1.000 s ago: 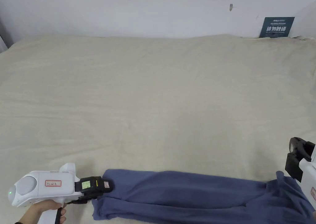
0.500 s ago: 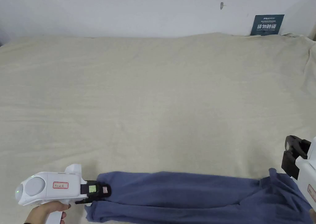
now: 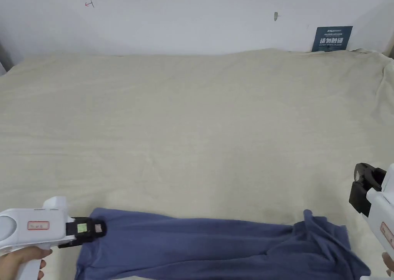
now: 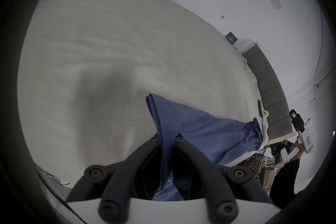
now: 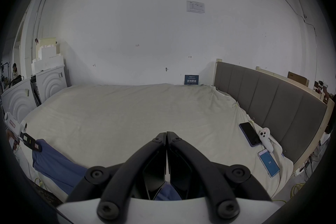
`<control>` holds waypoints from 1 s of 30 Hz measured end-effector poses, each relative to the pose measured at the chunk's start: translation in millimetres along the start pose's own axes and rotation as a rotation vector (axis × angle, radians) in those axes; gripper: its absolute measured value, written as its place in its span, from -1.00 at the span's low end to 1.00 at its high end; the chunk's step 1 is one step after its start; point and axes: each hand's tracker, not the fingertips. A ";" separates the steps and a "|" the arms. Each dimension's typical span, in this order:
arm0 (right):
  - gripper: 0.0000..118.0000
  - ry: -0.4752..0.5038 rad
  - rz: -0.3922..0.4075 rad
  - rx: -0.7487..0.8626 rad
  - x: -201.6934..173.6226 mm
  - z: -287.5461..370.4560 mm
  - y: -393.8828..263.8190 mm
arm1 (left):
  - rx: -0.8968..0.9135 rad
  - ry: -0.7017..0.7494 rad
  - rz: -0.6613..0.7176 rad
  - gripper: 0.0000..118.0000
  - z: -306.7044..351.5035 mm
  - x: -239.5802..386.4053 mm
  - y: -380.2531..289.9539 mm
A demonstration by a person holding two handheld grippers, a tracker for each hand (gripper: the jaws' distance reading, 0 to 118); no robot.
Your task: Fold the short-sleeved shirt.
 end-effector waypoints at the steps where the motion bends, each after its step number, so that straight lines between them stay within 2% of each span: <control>1: -1.00 0.005 -0.003 0.002 1.1 0.6 -0.5 | 0.011 0.011 0.005 -0.92 7.0 -1.0 -0.8; 4: -1.00 0.016 -0.008 0.006 2.2 3.7 -1.8 | 0.010 0.048 0.005 -0.92 18.3 12.0 -2.8; 8: -1.00 0.029 -0.020 0.010 -3.3 14.9 0.6 | 0.001 0.093 -0.009 -0.92 20.8 62.3 -4.3; 13: -1.00 0.033 -0.032 0.015 11.7 16.5 -3.6 | -0.010 0.110 -0.160 -0.92 7.4 141.5 -11.8; 21: -1.00 0.009 -0.050 0.030 36.5 25.9 -7.7 | -0.108 0.051 -0.292 -0.92 -69.5 222.0 -25.7; 24: -1.00 -0.003 -0.058 0.031 44.9 28.5 -9.3 | -0.143 0.015 -0.300 -0.92 -101.6 247.7 -37.7; 30: -1.00 -0.025 -0.067 0.026 58.0 32.4 -15.6 | -0.190 0.120 -0.347 -0.92 -167.1 280.1 -65.3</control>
